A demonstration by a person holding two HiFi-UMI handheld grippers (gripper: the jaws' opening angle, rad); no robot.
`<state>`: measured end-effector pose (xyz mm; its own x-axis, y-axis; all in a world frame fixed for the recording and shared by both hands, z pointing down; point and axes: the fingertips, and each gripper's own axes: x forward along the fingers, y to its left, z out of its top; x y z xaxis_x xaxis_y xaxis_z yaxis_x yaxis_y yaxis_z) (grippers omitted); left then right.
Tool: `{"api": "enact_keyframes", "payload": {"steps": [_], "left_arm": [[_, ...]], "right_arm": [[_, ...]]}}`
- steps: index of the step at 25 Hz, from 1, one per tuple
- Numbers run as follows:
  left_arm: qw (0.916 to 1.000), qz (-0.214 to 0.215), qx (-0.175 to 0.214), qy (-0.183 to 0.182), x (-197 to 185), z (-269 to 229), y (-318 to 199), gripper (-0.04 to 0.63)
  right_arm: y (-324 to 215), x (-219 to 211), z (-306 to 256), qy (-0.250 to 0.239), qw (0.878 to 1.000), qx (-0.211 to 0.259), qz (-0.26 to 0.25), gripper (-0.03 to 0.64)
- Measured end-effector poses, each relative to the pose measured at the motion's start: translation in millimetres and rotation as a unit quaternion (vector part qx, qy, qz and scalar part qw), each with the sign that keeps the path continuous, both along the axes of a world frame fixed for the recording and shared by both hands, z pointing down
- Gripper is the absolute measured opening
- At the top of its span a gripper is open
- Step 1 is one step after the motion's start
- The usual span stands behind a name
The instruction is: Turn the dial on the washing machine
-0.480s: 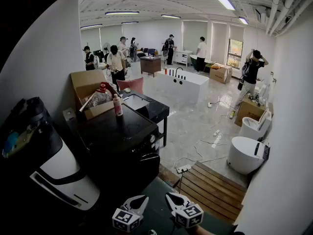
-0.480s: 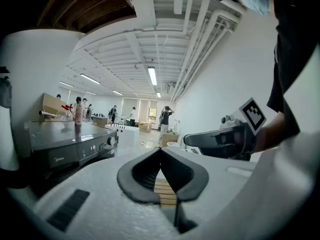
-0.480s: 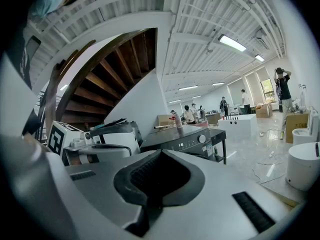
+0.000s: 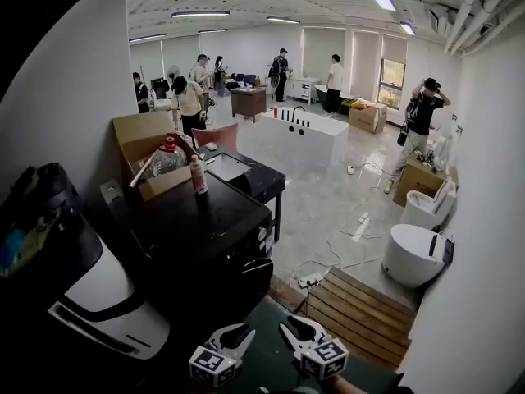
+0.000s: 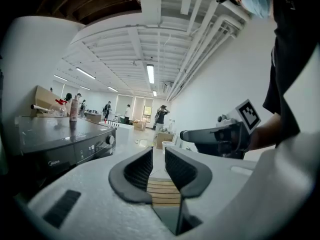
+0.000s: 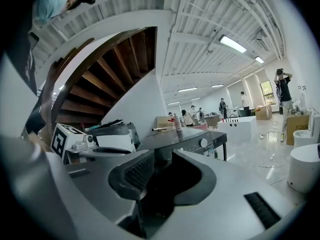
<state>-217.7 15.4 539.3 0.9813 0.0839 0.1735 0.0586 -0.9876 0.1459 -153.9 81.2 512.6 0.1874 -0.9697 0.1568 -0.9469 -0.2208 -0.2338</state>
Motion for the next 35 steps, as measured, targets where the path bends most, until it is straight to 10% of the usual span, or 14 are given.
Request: {"api": "enact_keyframes", "payload": {"steps": [17,35], "left_arm": [[0.9986,-0.026,-0.029,-0.036,93,14,-8,0.109],[0.9772,-0.21,-0.031,0.0,181,14,-10,0.109]], "right_arm": [[-20,100,13,-0.012,0.997,-0.047,-0.054,0.183],[-29,224,27,0.008,0.983,-0.055,-0.173,0.187]]}}
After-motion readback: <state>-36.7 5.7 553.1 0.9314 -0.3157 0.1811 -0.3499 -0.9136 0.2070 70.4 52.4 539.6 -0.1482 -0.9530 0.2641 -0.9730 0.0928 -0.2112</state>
